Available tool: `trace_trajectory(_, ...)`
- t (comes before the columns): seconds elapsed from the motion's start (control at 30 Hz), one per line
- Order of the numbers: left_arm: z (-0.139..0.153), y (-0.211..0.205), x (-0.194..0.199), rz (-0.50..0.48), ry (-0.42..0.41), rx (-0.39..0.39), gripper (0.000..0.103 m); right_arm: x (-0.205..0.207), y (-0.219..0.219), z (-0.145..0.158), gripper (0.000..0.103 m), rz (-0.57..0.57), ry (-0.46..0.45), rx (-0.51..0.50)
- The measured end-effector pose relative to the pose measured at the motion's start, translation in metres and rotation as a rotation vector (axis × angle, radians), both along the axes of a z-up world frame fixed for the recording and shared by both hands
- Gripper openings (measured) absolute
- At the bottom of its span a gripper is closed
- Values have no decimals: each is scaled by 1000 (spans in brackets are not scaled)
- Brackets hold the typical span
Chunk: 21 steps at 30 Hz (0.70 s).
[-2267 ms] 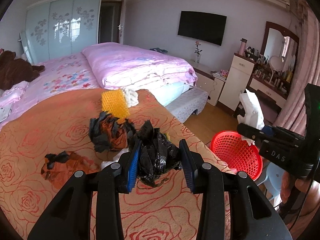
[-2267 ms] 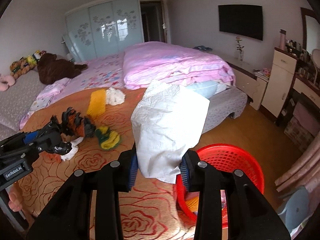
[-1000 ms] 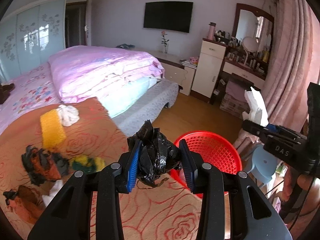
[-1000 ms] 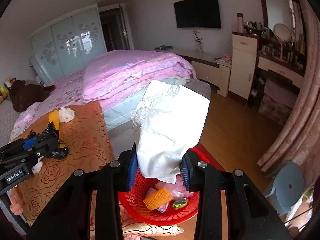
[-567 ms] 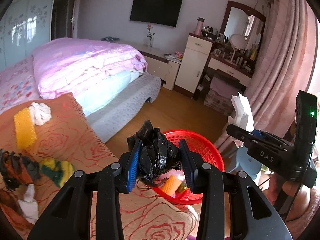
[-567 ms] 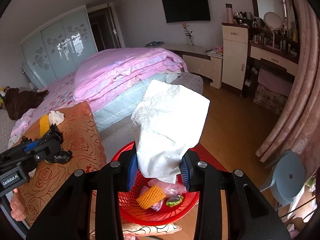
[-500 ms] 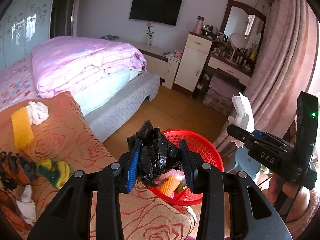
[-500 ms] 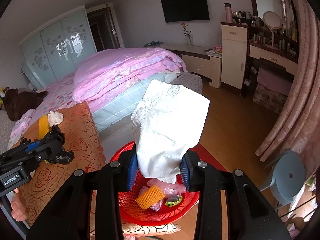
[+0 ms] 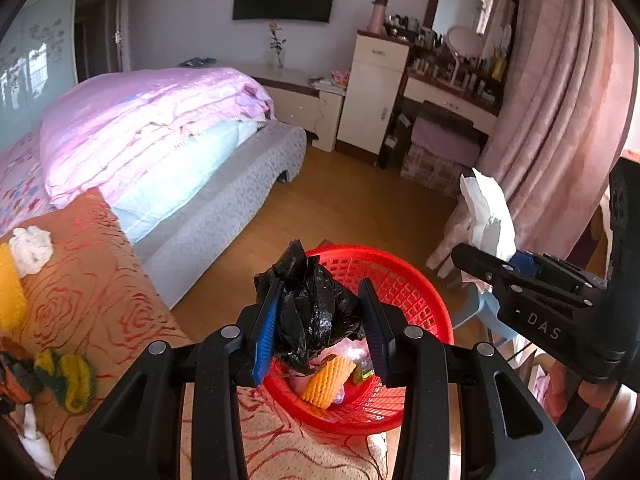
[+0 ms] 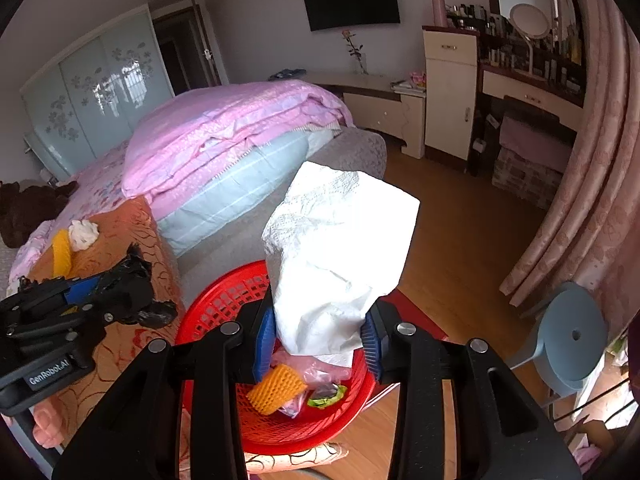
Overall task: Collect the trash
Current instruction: 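Carry the black bag and white tissue over the red basket and open both grippers, then move both tools back from the basket to the trash on the bed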
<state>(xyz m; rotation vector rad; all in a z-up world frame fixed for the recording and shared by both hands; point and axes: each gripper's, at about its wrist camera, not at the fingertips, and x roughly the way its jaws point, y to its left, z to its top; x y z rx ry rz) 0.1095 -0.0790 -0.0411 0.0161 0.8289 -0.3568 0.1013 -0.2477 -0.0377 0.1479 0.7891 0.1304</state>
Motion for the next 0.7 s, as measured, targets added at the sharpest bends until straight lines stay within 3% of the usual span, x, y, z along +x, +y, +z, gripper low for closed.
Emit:
trace_trajectory(0.2,-12,-7,6,-25,25,12,40,5,1,-9,37,15,26,2)
trace_trajectory(0.37,-12,-4,4,-21,18,4,61,5,3,-12,51,26,32,12)
trace_trajectory(0.43,-11,-2,3,-14,12,2,64,5,3,-12,57,25,31,19)
trace_trajectory(0.7,-5,11,-3,16,-1,-9,70,4,3,-11,64,17,31,21)
